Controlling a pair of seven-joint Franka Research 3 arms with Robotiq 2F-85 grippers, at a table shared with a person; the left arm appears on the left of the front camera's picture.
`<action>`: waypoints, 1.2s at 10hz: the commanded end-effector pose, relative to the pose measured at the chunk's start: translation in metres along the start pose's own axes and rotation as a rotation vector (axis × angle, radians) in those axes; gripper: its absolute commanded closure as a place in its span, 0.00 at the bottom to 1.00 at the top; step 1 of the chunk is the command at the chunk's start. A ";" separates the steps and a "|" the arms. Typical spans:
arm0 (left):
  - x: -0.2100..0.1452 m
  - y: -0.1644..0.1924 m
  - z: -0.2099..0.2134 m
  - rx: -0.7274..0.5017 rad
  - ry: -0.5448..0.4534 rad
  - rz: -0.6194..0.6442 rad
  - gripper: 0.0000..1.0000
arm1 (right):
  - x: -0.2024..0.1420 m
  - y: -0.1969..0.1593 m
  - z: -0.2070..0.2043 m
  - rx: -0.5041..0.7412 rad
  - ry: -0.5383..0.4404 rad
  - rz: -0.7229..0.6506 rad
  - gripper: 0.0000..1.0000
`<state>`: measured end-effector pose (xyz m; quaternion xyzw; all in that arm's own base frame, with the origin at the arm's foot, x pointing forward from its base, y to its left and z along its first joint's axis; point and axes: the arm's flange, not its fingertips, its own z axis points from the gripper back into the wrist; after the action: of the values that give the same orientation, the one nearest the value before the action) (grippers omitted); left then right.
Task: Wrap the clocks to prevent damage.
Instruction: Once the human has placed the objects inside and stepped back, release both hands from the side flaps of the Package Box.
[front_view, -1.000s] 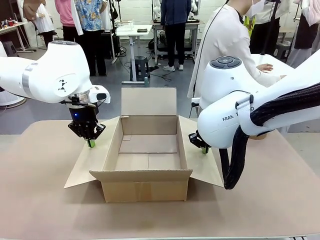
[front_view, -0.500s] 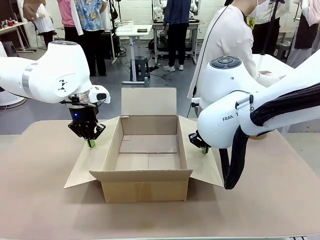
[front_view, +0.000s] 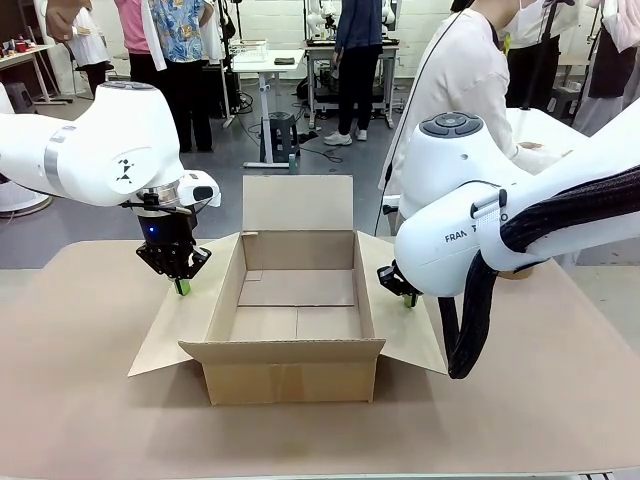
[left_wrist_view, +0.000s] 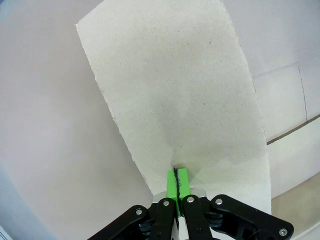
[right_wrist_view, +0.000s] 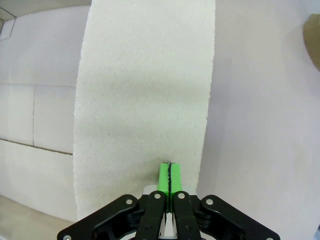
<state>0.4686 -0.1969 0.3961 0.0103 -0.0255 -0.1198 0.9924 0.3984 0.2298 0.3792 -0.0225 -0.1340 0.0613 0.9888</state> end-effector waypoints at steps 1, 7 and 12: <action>0.000 -0.001 -0.001 0.002 -0.001 -0.003 1.00 | -0.002 0.000 -0.003 -0.001 0.007 0.000 0.99; 0.000 -0.001 -0.001 0.002 -0.001 -0.003 1.00 | -0.002 0.000 -0.003 -0.001 0.007 0.000 0.99; 0.000 -0.001 -0.001 0.002 -0.001 -0.003 1.00 | -0.002 0.000 -0.003 -0.001 0.007 0.000 0.99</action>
<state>0.4686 -0.1969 0.3961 0.0103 -0.0255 -0.1198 0.9924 0.3984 0.2298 0.3792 -0.0225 -0.1340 0.0613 0.9888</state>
